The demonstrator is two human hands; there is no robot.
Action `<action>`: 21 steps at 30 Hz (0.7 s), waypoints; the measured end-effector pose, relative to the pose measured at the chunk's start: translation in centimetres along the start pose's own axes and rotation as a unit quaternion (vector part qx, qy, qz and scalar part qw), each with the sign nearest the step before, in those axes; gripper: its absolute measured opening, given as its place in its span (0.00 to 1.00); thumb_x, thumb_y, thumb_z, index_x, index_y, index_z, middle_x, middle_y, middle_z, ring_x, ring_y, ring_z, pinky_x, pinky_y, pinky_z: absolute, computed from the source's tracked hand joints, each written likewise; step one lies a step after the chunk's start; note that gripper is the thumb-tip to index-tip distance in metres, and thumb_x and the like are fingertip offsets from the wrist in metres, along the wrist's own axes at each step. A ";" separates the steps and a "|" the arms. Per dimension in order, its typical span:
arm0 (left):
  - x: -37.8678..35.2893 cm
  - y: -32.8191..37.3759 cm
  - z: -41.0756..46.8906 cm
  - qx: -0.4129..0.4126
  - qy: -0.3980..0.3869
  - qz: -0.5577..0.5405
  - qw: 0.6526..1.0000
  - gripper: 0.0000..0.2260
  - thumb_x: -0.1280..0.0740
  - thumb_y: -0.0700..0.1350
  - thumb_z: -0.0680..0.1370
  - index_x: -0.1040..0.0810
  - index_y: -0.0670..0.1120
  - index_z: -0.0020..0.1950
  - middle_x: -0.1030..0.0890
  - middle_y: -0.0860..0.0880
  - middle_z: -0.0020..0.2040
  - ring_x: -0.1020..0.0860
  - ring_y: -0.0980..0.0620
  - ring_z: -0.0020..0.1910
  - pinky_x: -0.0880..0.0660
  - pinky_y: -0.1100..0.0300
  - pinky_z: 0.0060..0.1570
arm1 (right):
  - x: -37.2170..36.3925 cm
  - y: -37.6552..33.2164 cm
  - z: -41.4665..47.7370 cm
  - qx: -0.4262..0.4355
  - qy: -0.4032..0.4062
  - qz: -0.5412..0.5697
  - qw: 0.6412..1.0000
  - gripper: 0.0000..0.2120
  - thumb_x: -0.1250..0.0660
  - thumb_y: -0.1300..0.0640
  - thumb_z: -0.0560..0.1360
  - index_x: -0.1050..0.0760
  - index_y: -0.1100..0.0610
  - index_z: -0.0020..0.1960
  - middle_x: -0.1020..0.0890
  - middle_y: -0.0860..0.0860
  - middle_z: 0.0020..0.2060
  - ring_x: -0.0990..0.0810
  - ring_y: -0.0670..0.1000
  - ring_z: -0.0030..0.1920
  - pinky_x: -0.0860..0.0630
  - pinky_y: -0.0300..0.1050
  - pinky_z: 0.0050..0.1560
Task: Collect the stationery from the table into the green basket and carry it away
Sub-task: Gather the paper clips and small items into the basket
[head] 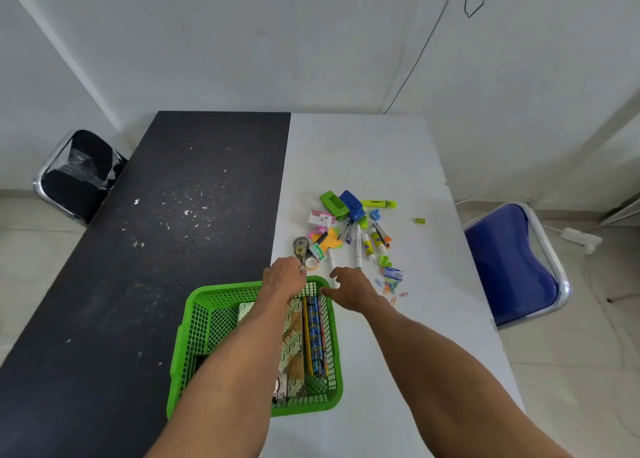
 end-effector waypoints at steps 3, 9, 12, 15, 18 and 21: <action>0.5 0.2 0.7 -0.012 0.014 0.001 1.000 0.13 0.42 0.49 0.81 0.22 0.45 0.56 0.20 0.44 0.57 0.22 0.44 0.54 0.27 0.51 0.53 | 0.0 0.5 0.4 -0.004 0.002 0.005 1.000 0.26 0.32 0.40 0.72 0.27 0.55 0.64 0.21 0.54 0.59 0.24 0.54 0.60 0.26 0.49 0.57; 1.2 1.0 2.1 -0.029 0.024 0.002 0.999 0.12 0.41 0.48 0.81 0.22 0.44 0.56 0.20 0.43 0.55 0.22 0.43 0.54 0.26 0.49 0.54 | -0.1 1.5 1.6 -0.025 -0.001 0.004 1.000 0.25 0.32 0.41 0.73 0.27 0.56 0.64 0.21 0.54 0.59 0.25 0.55 0.61 0.27 0.48 0.57; 1.4 1.3 2.7 -0.038 0.029 0.000 0.999 0.12 0.41 0.48 0.81 0.22 0.44 0.56 0.19 0.43 0.55 0.22 0.43 0.53 0.24 0.49 0.53 | -0.2 1.7 2.0 -0.030 0.001 0.002 1.000 0.25 0.32 0.41 0.73 0.26 0.56 0.64 0.21 0.54 0.59 0.25 0.55 0.61 0.27 0.48 0.57; 2.4 1.7 3.3 -0.058 0.061 -0.002 0.996 0.12 0.42 0.47 0.82 0.22 0.43 0.51 0.19 0.42 0.51 0.21 0.42 0.50 0.24 0.50 0.48 | -0.5 1.7 2.7 -0.033 -0.005 0.004 0.999 0.25 0.32 0.41 0.74 0.26 0.56 0.63 0.21 0.54 0.59 0.25 0.55 0.60 0.26 0.49 0.57; 3.5 2.2 3.8 -0.079 0.098 -0.004 0.992 0.11 0.42 0.46 0.82 0.22 0.44 0.48 0.19 0.43 0.49 0.21 0.42 0.47 0.26 0.52 0.44 | -0.6 1.7 3.7 -0.039 -0.001 0.003 0.999 0.24 0.32 0.42 0.74 0.26 0.55 0.63 0.21 0.53 0.59 0.24 0.54 0.60 0.26 0.49 0.58; 4.1 2.1 4.6 -0.084 0.109 -0.007 0.990 0.12 0.42 0.45 0.82 0.21 0.44 0.47 0.18 0.43 0.48 0.21 0.43 0.47 0.28 0.53 0.42 | -0.2 1.1 4.7 -0.036 0.009 0.006 0.999 0.23 0.33 0.42 0.74 0.25 0.56 0.62 0.19 0.53 0.55 0.21 0.53 0.55 0.25 0.48 0.54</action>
Point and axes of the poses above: each hand's wrist, its own z-axis towards the middle knuckle, its own x-axis out of the back of the hand, y = z × x, the point moved 10 cm from there along z, towards the middle knuckle
